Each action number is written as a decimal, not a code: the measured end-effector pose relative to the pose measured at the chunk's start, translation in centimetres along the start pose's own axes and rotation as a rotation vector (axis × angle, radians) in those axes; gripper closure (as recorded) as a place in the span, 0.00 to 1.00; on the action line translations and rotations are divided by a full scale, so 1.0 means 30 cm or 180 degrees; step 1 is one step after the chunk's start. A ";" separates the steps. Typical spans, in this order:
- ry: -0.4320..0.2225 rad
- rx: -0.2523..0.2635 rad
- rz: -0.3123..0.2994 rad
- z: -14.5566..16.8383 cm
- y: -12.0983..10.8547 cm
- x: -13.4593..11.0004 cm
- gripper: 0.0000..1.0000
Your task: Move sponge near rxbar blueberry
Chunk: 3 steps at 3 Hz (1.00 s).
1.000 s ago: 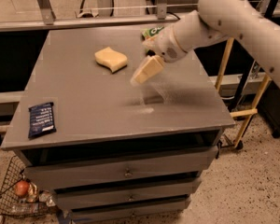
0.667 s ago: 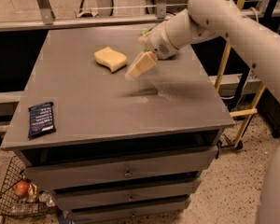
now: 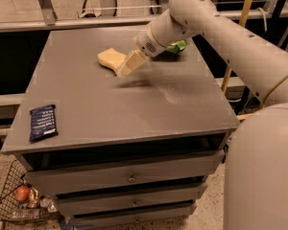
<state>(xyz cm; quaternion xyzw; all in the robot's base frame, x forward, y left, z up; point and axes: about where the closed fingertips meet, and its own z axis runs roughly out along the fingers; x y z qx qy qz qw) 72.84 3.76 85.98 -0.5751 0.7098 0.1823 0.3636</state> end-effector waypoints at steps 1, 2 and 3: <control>0.0105 -0.0116 0.0049 0.089 -0.013 -0.001 0.00; 0.0175 -0.0300 0.0096 0.178 -0.003 0.004 0.24; 0.0185 -0.0355 0.0102 0.196 0.001 0.001 0.46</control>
Offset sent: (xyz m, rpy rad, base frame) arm 0.0231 0.0419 -0.0447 -0.0469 0.1338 0.0477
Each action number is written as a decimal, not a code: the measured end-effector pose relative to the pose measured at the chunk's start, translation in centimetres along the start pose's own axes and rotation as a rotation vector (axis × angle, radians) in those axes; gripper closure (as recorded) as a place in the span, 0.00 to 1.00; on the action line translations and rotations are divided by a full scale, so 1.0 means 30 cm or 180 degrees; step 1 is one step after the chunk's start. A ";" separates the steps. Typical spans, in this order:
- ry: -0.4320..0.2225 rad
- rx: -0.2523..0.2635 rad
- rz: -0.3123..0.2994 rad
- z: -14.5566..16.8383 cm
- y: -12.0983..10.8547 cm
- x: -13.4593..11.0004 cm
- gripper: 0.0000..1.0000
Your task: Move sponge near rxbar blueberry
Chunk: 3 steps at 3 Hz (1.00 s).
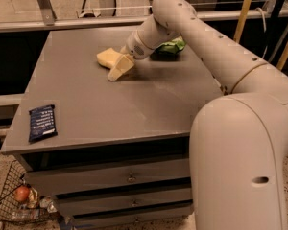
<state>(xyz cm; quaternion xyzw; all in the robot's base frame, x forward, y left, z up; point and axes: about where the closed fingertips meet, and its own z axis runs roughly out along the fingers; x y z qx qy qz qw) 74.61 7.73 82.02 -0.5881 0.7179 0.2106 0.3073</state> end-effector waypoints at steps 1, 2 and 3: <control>0.0000 -0.0001 0.0000 -0.010 -0.001 -0.010 0.69; 0.0000 -0.0001 0.0000 -0.017 -0.001 -0.017 0.93; -0.0001 -0.0001 -0.0001 -0.018 -0.001 -0.017 1.00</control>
Offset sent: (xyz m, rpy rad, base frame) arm 0.0026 0.0041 0.0119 0.0494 0.0115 0.0330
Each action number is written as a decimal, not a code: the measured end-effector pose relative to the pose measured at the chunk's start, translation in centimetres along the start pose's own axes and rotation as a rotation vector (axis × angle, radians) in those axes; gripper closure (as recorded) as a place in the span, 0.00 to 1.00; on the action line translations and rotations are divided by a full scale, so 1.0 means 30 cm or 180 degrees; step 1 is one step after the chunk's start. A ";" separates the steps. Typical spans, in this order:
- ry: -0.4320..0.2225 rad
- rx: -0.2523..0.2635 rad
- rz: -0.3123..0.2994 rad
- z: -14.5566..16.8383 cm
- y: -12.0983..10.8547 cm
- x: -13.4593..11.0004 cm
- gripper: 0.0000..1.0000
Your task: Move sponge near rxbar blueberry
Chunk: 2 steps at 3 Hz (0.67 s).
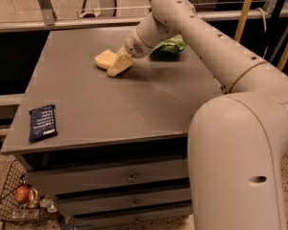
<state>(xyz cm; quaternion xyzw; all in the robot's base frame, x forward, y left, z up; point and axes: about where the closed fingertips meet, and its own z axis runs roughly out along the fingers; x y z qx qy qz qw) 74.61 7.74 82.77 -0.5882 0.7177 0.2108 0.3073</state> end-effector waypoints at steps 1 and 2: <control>0.0000 0.0000 0.0000 0.000 0.000 0.000 1.00; -0.0178 -0.0021 -0.0296 -0.113 0.050 -0.105 1.00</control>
Offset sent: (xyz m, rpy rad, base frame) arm -0.0567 0.0030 0.1480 0.1173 -0.2256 0.2265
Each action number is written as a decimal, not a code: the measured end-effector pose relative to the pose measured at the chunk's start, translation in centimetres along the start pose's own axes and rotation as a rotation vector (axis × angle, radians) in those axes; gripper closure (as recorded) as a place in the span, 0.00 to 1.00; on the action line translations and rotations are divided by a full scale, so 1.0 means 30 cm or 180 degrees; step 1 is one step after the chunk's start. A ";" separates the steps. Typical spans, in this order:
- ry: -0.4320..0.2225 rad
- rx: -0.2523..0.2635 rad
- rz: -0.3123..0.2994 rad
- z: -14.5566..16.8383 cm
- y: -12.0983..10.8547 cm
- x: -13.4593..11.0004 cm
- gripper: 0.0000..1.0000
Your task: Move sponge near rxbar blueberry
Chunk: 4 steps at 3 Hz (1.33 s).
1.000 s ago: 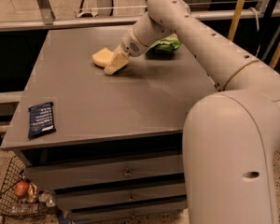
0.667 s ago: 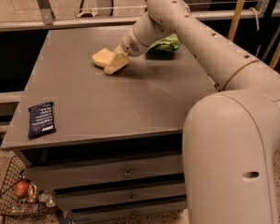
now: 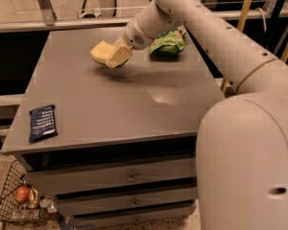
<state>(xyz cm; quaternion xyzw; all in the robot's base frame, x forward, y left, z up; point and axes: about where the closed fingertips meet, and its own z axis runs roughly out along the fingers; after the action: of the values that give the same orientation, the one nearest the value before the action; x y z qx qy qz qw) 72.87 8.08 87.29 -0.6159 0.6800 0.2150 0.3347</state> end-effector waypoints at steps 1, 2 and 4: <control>-0.0165 -0.0037 -0.0367 -0.119 0.060 -0.143 1.00; -0.0252 -0.0068 -0.0622 -0.204 0.112 -0.244 1.00; -0.0511 -0.1156 -0.0964 -0.074 0.366 -0.291 1.00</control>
Offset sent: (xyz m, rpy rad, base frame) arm -0.0652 0.0123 0.1397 0.0542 -0.2049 0.2247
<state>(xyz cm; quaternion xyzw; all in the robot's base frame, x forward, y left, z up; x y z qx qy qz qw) 61.82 14.21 93.79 -0.7418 0.5015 0.3293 0.2998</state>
